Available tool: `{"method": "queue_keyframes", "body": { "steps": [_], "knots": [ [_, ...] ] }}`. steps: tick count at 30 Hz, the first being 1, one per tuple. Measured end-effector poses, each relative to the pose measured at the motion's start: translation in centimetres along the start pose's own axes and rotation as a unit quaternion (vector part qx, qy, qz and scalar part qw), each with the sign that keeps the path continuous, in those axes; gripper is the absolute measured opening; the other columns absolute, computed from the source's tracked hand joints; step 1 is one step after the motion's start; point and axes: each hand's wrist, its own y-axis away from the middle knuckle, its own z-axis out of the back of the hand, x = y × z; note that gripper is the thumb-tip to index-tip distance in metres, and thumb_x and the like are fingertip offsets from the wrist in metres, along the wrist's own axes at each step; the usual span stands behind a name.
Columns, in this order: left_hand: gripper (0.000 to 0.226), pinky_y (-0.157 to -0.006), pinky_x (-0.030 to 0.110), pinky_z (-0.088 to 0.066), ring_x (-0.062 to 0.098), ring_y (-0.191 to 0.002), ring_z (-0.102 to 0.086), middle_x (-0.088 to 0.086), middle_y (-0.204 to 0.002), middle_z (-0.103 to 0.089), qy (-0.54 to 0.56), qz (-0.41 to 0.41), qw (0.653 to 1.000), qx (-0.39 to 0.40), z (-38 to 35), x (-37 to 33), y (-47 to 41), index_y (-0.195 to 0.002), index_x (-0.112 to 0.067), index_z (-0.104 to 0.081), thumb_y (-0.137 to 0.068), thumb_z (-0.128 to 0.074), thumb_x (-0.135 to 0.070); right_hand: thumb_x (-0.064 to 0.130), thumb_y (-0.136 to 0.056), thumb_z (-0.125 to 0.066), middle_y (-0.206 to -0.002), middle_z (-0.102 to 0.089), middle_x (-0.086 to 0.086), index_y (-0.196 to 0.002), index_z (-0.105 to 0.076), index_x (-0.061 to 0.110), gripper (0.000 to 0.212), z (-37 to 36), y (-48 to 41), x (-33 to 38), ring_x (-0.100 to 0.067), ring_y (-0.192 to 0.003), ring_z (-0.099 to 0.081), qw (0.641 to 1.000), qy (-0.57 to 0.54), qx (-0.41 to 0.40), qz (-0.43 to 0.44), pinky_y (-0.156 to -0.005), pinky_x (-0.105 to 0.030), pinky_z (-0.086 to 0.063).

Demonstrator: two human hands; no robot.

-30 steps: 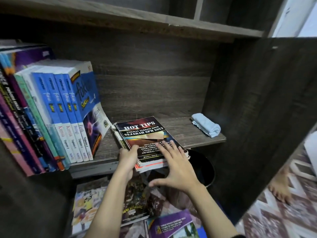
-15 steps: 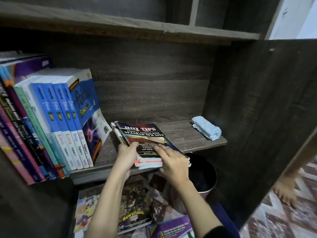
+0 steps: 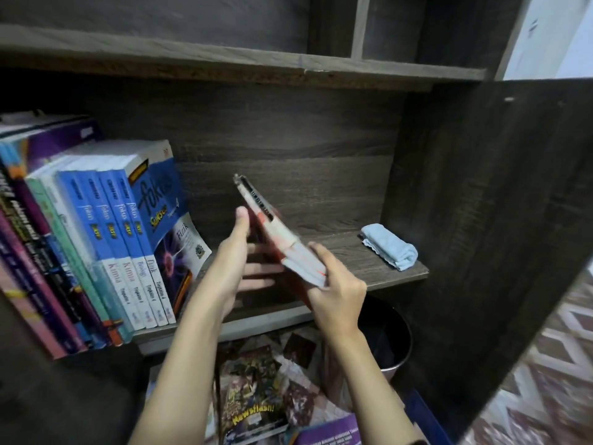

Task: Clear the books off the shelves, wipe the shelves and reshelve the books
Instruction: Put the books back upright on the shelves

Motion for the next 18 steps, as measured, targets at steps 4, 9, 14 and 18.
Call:
{"method": "queue_keyframes", "body": {
  "steps": [4, 9, 14, 18],
  "knots": [
    [0.061, -0.088, 0.045, -0.046, 0.024, -0.106, -0.056, 0.006, -0.130, -0.055, 0.000, 0.093, 0.995, -0.047, 0.3, 3.3, 0.2, -0.137, -0.017, -0.042, -0.096, -0.024, -0.058, 0.018, -0.067, -0.078, -0.078, -0.072, -0.001, -0.106, -0.071, 0.024, 0.040, 0.6, -0.4, 1.3, -0.014, -0.072, -0.060, 0.973, -0.087, -0.009, -0.216, -0.067, -0.024, -0.041],
    [0.058, -0.088, 0.046, -0.042, 0.029, -0.105, -0.054, 0.009, -0.134, -0.050, 0.029, 0.200, 0.979, 0.003, -0.6, 6.7, 0.4, -0.140, -0.018, -0.038, -0.097, -0.025, -0.055, 0.029, -0.071, -0.083, -0.075, -0.068, 0.013, -0.085, -0.068, 0.022, 0.022, 0.5, -1.5, 2.1, -0.011, -0.075, -0.065, 0.897, -0.202, -0.066, -0.388, -0.080, -0.036, -0.053],
    [0.049, -0.087, 0.048, -0.048, 0.035, -0.112, -0.058, 0.020, -0.125, -0.059, 0.254, 0.194, 0.946, 0.043, -2.9, 6.7, 1.0, -0.131, -0.009, -0.050, -0.101, -0.029, -0.041, 0.009, -0.071, -0.081, -0.081, -0.069, 0.004, -0.078, -0.064, 0.019, 0.021, -0.5, -1.5, 1.5, -0.011, -0.072, -0.066, 0.741, -0.338, -0.166, -0.556, -0.068, -0.030, -0.054],
    [0.030, -0.094, 0.054, -0.046, 0.034, -0.112, -0.058, 0.017, -0.123, -0.061, 0.210, 0.128, 0.969, 0.006, -3.2, 7.5, 0.2, -0.126, -0.012, -0.051, -0.102, -0.035, -0.021, -0.001, -0.075, -0.075, -0.084, -0.069, -0.002, -0.085, -0.064, 0.013, 0.021, -1.2, -0.5, 0.9, -0.015, -0.068, -0.066, 0.632, -0.389, -0.219, -0.633, -0.055, -0.025, -0.051]
  ]
}}
